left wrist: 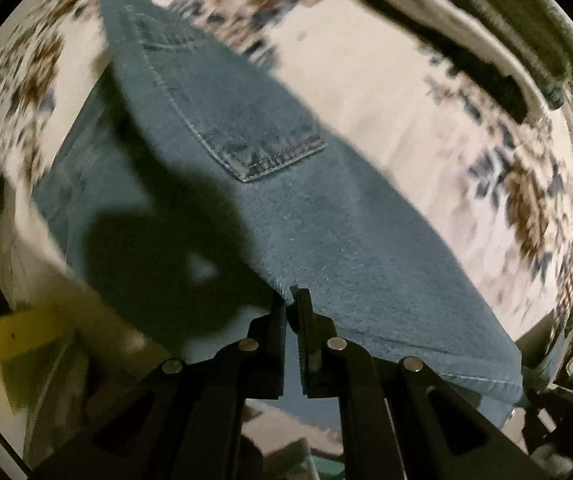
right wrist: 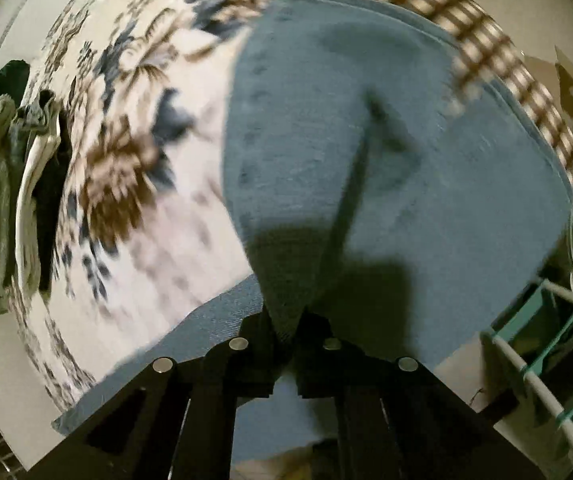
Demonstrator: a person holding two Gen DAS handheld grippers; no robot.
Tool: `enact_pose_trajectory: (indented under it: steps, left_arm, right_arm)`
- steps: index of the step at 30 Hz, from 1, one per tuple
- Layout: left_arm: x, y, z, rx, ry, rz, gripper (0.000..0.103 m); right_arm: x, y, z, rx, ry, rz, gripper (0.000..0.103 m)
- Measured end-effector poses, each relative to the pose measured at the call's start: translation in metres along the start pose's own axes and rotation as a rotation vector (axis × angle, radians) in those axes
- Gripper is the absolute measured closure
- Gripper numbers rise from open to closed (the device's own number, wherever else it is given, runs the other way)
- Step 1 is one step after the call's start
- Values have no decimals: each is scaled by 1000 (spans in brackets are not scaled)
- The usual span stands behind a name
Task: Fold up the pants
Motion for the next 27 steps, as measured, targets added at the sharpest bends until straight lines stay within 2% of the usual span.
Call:
enact_pose_trajectory:
  steps: [4, 8, 11, 13, 15, 16, 17, 20, 21, 22, 24, 27]
  left_arm:
    - [18, -27, -32, 55, 11, 32, 100]
    - [28, -59, -48, 84, 7, 65, 100]
    - [29, -66, -54, 70, -23, 81, 99]
    - [30, -62, -55, 56, -28, 73, 96]
    - [34, -52, -55, 36, -27, 51, 95]
    - [35, -47, -54, 25, -25, 45, 95]
    - [37, -42, -54, 18, -21, 37, 94]
    - [41, -33, -50, -9, -29, 71, 78]
    - [39, -31, -48, -29, -35, 82, 69]
    - [38, -29, -44, -45, -43, 100, 55]
    - [37, -29, -41, -58, -54, 130, 36]
    - [35, -31, -40, -60, -61, 146, 35]
  right_arm:
    - [-42, -8, -33, 2, 14, -34, 97]
    - [-71, -22, -46, 11, 27, -63, 97]
    - [-77, -28, -51, 24, 54, -65, 97]
    - [-81, -29, -54, 46, 70, -61, 91]
    - [-85, -17, -52, 61, 89, -69, 61]
    - [-87, -6, -49, 51, 103, -68, 55]
    - [-84, 4, -45, 36, 119, -61, 44]
    - [-73, 31, -31, -13, 209, -83, 33]
    - [-67, 34, -26, -22, 239, -97, 28]
    - [-59, 36, -18, -40, 280, -118, 26]
    - [-35, 39, 0, -79, 323, -139, 23]
    - [-3, 51, 28, -144, 309, -149, 22]
Point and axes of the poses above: each gripper's, at about its wrist camera, not at the fingertips, and y roughly against the way its jaws point, x to its left, z to its top, the point moved 9 cm from there along -y, roughly the way its jaws point, and after that the axes turned 10 degrees about z, right-handed, at the moved point
